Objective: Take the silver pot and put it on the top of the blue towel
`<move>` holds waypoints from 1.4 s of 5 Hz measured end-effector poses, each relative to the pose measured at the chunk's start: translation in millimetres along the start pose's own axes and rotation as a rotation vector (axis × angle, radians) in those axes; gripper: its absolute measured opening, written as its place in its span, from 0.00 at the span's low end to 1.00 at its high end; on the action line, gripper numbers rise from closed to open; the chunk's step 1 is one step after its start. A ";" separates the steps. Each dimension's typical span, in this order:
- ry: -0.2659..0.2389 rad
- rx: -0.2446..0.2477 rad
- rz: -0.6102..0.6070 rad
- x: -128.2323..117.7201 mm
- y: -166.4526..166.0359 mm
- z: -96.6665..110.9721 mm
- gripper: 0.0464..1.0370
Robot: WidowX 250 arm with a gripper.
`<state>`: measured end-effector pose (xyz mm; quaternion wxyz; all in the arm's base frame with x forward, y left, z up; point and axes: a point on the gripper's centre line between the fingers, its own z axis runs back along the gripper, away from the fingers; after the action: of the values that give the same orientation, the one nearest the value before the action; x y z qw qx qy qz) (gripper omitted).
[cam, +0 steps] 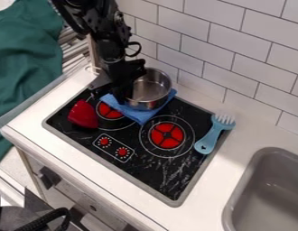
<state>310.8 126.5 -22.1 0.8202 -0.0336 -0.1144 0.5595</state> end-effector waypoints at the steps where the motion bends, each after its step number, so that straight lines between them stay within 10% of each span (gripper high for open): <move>1: -0.003 -0.003 -0.041 -0.5 -2.9 0.5 0.44; 3: -0.108 -0.061 -0.337 9.0 -48.2 52.0 0.97; 5: -0.047 0.014 -0.750 -21.9 -66.0 81.7 0.96; 7: 0.031 0.093 -0.782 -48.5 -35.8 71.1 0.96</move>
<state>310.5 63.1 46.3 0.9737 0.0413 -0.0809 0.2087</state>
